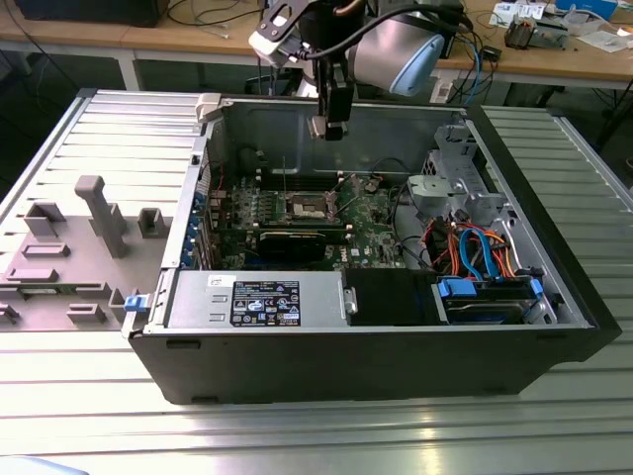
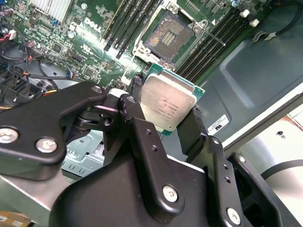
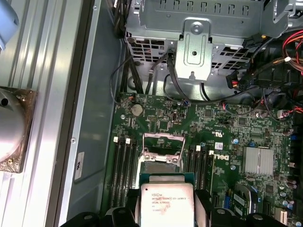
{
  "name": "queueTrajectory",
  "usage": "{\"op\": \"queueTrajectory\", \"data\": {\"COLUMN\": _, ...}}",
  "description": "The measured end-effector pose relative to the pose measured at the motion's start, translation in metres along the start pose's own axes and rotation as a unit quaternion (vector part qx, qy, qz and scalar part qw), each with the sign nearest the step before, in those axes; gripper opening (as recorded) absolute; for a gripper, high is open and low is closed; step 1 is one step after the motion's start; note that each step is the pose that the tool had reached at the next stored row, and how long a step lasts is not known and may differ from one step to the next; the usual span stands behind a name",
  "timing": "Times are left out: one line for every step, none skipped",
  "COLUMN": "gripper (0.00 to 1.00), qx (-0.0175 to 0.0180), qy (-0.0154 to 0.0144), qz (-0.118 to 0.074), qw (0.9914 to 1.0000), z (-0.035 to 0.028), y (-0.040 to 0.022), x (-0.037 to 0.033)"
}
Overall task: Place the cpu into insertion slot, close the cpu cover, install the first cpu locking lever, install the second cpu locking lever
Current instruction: 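Place the cpu into insertion slot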
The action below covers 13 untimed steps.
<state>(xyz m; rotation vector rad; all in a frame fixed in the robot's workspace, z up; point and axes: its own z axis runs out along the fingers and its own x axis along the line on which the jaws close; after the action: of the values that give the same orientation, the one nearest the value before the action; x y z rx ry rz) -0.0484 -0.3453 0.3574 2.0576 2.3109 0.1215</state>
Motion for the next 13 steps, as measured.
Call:
{"op": "queueTrajectory", "data": {"gripper": 0.55, "qx": 0.0, "qy": 0.0, "qz": 0.0, "qw": 1.0, "z": 0.0002, "y": 0.0, "x": 0.0}}
{"op": "queueTrajectory", "data": {"gripper": 0.55, "qx": 0.0, "qy": 0.0, "qz": 0.0, "qw": 1.0, "z": 0.0004, "y": 0.0, "x": 0.0}}
{"op": "queueTrajectory", "data": {"gripper": 0.55, "qx": 0.0, "qy": 0.0, "qz": 0.0, "qw": 1.0, "z": 0.0007, "y": -0.0001, "x": 0.0}}
{"op": "queueTrajectory", "data": {"gripper": 0.55, "qx": 0.0, "qy": 0.0, "qz": 0.0, "qw": 1.0, "z": 0.0009, "y": -0.0001, "x": 0.0}}
{"op": "queueTrajectory", "data": {"gripper": 0.55, "qx": 0.0, "qy": 0.0, "qz": 0.0, "qw": 1.0, "z": 0.0013, "y": -0.0001, "x": 0.0}}
{"op": "queueTrajectory", "data": {"gripper": 0.55, "qx": -0.0001, "qy": 0.0, "qz": 0.0, "qw": 1.0, "z": 0.0018, "y": -0.0001, "x": 0.0}}
{"op": "queueTrajectory", "data": {"gripper": 0.55, "qx": 0.0, "qy": -0.0001, "qz": 0.0, "qw": 1.0, "z": 0.0022, "y": -0.0002, "x": 0.0}}
{"op": "queueTrajectory", "data": {"gripper": 0.55, "qx": 0.0, "qy": -0.0001, "qz": 0.0, "qw": 1.0, "z": 0.0025, "y": -0.0002, "x": 0.0}}
{"op": "queueTrajectory", "data": {"gripper": 0.55, "qx": 0.0, "qy": 0.0, "qz": 0.0, "qw": 1.0, "z": 0.0027, "y": -0.0002, "x": 0.0}}
{"op": "queueTrajectory", "data": {"gripper": 0.55, "qx": 0.0, "qy": 0.0, "qz": 0.0, "qw": 1.0, "z": 0.003, "y": -0.0003, "x": -0.0001}}
{"op": "queueTrajectory", "data": {"gripper": 0.55, "qx": 0.0, "qy": -0.0001, "qz": 0.0, "qw": 1.0, "z": 0.0032, "y": -0.0003, "x": -0.0001}}
{"op": "queueTrajectory", "data": {"gripper": 0.55, "qx": 0.0, "qy": -0.0001, "qz": 0.0, "qw": 1.0, "z": 0.0033, "y": -0.0003, "x": -0.0001}}
{"op": "queueTrajectory", "data": {"gripper": 0.55, "qx": 0.0, "qy": -0.0001, "qz": 0.0, "qw": 1.0, "z": 0.0034, "y": -0.0004, "x": -0.0001}}
